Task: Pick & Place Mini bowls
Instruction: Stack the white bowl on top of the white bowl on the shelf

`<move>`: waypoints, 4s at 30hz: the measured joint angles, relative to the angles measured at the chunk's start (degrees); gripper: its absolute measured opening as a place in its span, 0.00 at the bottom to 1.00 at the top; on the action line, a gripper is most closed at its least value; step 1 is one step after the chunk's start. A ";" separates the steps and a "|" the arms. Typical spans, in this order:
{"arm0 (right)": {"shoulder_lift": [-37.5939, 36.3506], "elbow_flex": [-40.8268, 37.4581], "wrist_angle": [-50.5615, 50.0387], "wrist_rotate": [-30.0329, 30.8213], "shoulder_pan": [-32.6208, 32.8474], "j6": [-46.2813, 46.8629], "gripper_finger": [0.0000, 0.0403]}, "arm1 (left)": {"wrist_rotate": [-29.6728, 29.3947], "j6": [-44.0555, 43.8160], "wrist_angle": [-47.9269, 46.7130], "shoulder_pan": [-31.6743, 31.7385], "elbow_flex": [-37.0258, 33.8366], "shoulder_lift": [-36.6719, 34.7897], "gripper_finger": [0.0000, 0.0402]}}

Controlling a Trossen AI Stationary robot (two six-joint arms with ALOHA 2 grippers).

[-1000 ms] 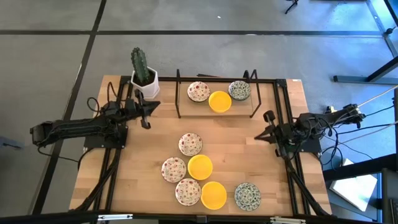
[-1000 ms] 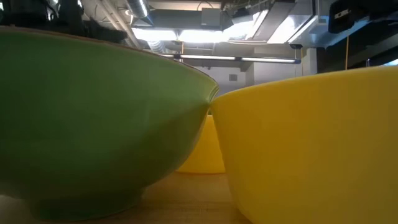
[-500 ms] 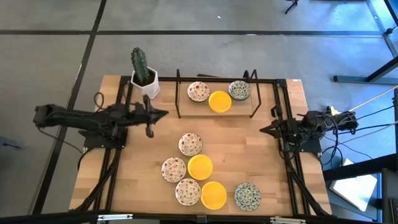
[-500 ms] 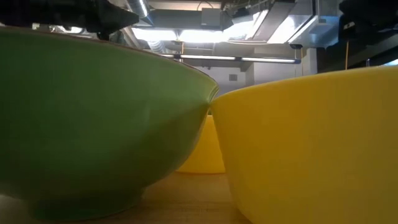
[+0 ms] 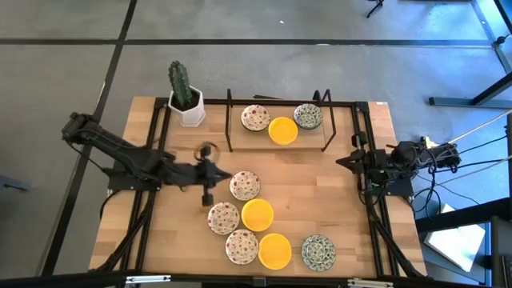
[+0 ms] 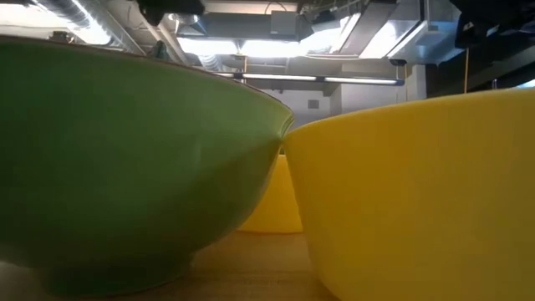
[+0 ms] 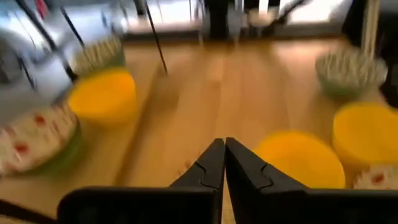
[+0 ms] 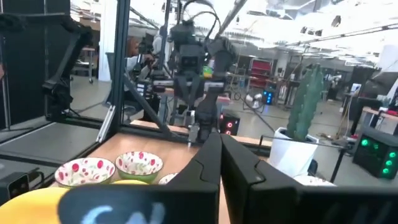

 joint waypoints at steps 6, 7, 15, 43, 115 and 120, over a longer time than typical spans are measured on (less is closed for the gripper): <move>0.04 0.00 -2.14 -0.11 0.02 1.85 0.01 | 6.93 -9.33 -18.25 -1.12 11.20 10.65 0.06; 0.04 0.00 -2.32 -0.11 0.02 2.07 0.01 | 8.23 -10.93 -19.09 -1.30 11.74 11.90 0.07; 0.04 0.00 -4.90 -0.13 0.02 4.68 0.01 | 11.02 -18.81 -23.77 -4.59 12.00 18.92 0.25; 0.04 0.00 -5.49 -0.35 0.04 5.75 0.05 | 15.98 -24.89 -31.91 -3.99 12.00 25.68 0.52; 0.07 0.00 -6.70 -0.57 0.04 5.75 0.05 | 18.05 -24.93 -31.25 -2.49 12.36 33.40 0.10; 0.07 0.00 -6.72 -0.57 0.04 5.77 0.05 | 19.88 -27.42 -31.28 -1.87 12.25 32.19 0.04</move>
